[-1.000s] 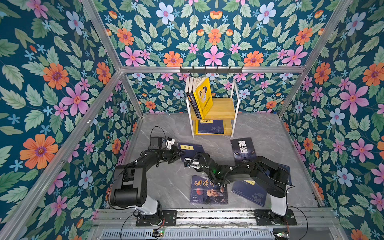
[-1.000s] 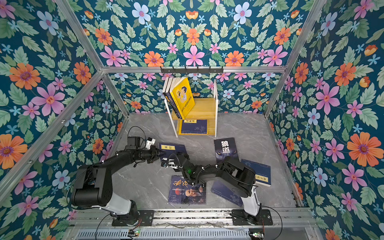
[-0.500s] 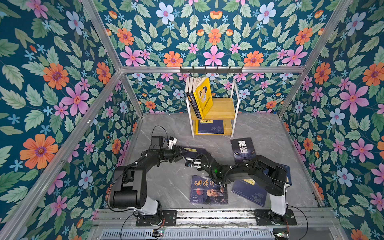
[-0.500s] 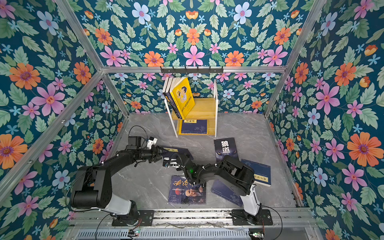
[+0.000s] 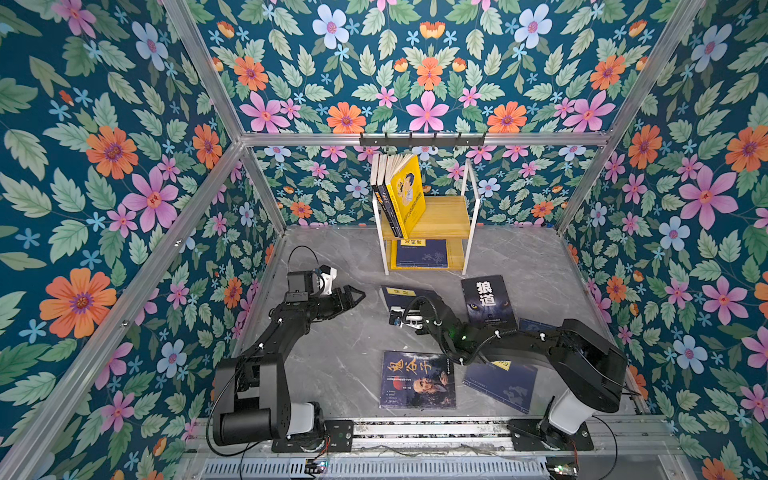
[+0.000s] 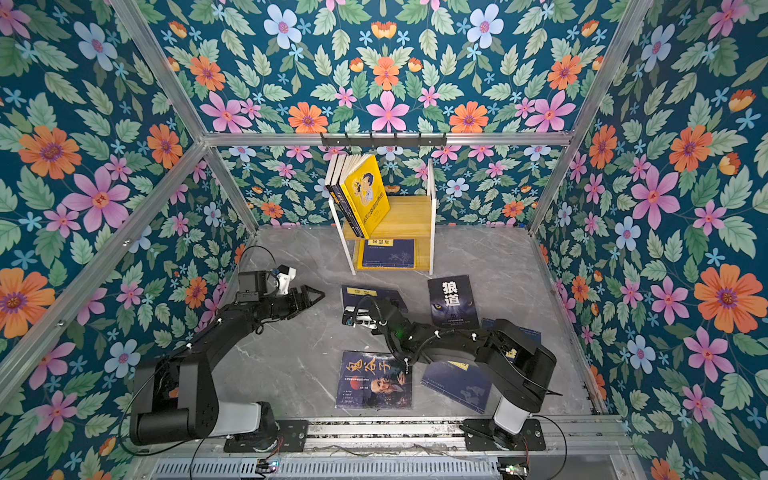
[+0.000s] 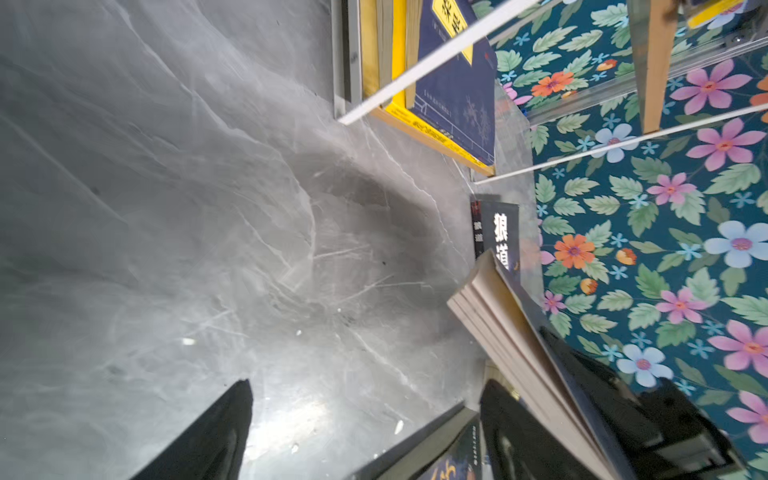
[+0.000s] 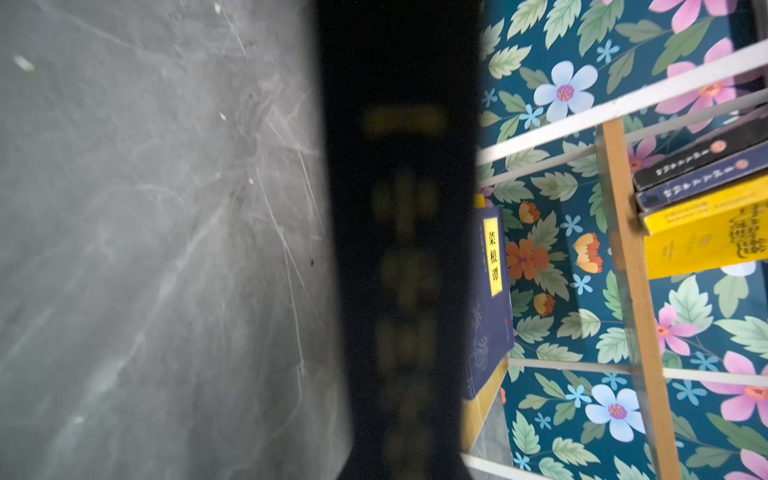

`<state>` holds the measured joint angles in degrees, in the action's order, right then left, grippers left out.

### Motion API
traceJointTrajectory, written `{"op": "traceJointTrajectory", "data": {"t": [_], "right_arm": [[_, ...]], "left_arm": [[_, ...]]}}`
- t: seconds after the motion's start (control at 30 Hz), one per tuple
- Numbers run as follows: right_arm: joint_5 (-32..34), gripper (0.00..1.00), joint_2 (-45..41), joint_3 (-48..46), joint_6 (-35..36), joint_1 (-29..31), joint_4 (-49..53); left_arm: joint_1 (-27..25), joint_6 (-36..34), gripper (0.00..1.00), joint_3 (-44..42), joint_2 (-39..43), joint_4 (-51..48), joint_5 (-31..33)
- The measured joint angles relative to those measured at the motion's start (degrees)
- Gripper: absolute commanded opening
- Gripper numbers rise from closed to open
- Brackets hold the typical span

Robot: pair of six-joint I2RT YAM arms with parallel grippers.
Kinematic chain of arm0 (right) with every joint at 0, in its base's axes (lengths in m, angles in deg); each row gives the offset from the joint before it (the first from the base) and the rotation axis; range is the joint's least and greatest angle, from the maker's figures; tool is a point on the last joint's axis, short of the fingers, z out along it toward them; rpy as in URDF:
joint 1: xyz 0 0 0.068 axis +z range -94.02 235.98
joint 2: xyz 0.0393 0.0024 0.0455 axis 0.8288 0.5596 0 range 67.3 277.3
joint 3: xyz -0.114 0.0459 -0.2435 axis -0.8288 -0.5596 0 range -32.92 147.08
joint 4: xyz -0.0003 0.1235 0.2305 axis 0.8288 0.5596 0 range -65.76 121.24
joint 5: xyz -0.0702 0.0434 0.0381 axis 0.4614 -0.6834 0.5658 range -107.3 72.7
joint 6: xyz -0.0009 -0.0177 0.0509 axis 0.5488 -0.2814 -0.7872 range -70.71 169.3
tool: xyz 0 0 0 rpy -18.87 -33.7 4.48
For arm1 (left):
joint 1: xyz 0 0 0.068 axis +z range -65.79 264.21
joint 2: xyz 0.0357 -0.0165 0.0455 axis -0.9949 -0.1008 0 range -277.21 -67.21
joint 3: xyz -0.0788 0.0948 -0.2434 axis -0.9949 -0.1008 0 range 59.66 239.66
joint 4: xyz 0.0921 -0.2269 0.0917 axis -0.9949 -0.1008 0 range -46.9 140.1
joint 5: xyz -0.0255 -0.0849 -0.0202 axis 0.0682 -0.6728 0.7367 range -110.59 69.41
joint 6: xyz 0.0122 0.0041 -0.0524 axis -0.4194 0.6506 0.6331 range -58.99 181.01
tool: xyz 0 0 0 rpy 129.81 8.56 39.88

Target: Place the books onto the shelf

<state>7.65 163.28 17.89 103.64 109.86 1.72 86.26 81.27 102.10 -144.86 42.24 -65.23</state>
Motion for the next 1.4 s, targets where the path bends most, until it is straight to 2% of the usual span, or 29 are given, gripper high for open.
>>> {"op": "traceJointTrajectory", "data": {"t": [0.13,0.27,0.6,1.03,1.17,1.4], "right_arm": [[-0.4,0.0,-2.3,1.7,0.7,-4.5,5.2],[-1.0,0.0,-1.5,5.8,2.5,-7.1,7.3],[-0.3,0.0,8.5,18.2,5.3,-13.3,12.3],[-0.3,0.0,20.3,30.2,9.2,-16.3,12.0],[-0.9,0.11,23.6,32.5,9.4,-16.3,12.5],[-4.6,0.45,24.5,35.8,8.3,-16.3,19.9]], "left_arm": [[1.2,-3.0,0.98,-1.0,1.9,-0.2,3.0],[2.1,-5.2,0.99,-1.8,3.7,-0.3,4.5],[3.5,-6.3,1.0,0.7,3.7,-0.8,5.3],[3.6,-6.9,1.0,1.2,3.1,-1.2,4.9],[3.6,-7.1,1.0,1.7,2.8,-1.7,4.8],[3.6,-7.5,1.0,1.9,2.9,-2.9,4.8]]}}
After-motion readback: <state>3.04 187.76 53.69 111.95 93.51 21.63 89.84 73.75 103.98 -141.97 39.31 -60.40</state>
